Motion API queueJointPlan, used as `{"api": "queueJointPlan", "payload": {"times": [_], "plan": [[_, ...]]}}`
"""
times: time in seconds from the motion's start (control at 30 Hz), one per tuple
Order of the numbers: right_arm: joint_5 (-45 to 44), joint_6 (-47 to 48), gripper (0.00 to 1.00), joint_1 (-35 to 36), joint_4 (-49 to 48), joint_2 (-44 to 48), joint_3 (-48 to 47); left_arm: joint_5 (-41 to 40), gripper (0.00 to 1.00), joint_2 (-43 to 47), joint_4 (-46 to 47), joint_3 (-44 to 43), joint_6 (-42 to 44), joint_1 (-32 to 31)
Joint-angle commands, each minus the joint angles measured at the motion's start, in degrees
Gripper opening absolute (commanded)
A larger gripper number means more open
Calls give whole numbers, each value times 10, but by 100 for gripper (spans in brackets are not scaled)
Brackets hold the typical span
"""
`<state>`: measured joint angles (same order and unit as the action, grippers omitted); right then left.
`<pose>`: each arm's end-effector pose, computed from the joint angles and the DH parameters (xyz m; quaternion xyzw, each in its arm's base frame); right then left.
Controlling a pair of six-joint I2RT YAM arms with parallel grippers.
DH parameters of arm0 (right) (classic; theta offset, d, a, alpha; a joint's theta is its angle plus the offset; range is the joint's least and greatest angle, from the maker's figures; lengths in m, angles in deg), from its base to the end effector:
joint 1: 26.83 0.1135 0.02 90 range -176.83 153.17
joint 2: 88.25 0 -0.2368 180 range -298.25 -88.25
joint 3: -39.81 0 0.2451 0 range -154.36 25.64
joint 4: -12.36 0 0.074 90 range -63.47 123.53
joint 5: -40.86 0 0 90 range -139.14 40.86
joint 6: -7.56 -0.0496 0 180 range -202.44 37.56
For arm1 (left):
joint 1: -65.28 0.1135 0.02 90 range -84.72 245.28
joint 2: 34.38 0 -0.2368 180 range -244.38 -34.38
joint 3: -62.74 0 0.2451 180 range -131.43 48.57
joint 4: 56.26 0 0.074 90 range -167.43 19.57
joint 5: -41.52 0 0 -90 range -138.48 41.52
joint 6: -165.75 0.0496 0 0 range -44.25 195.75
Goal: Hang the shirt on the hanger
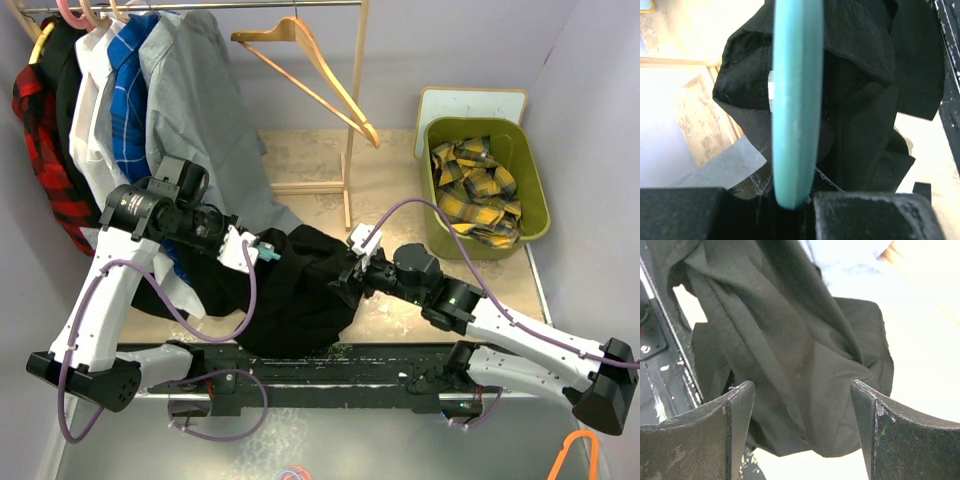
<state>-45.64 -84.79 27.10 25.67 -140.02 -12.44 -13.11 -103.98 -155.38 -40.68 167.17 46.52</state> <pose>0.1383 0.1949 0.2741 -0.3571 0.6952 0.3151 0.5384 0.1696 -0.0879 0.3679 0.8004 0.4793 -0.1183 0.3400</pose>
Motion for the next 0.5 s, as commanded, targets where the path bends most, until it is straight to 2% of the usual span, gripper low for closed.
{"api": "queueJointPlan", "payload": {"times": [0.0, 0.13, 0.23, 0.27, 0.3, 0.4, 0.47], "plan": [[-26, 26, 79, 0, -111, -2, 16, 67, 0, 6, 33, -25, -57, 3], [12, 28, 72, 0, -133, -28, 15, 81, 0, 9, 44, -16, -66, 3], [30, 34, 60, 0, -152, -43, 11, 81, 0, 8, 52, -15, -70, 2], [34, 34, 52, 0, -160, -45, 12, 81, 0, 8, 54, -15, -72, 3], [37, 34, 41, 0, -168, -45, 13, 81, 0, 8, 56, -15, -73, 2], [43, 30, 0, 0, -188, -40, 21, 76, 0, 5, 64, -14, -79, 3], [45, 22, 0, 0, -190, -36, 26, 70, 0, 4, 76, -13, -93, 3]]}}
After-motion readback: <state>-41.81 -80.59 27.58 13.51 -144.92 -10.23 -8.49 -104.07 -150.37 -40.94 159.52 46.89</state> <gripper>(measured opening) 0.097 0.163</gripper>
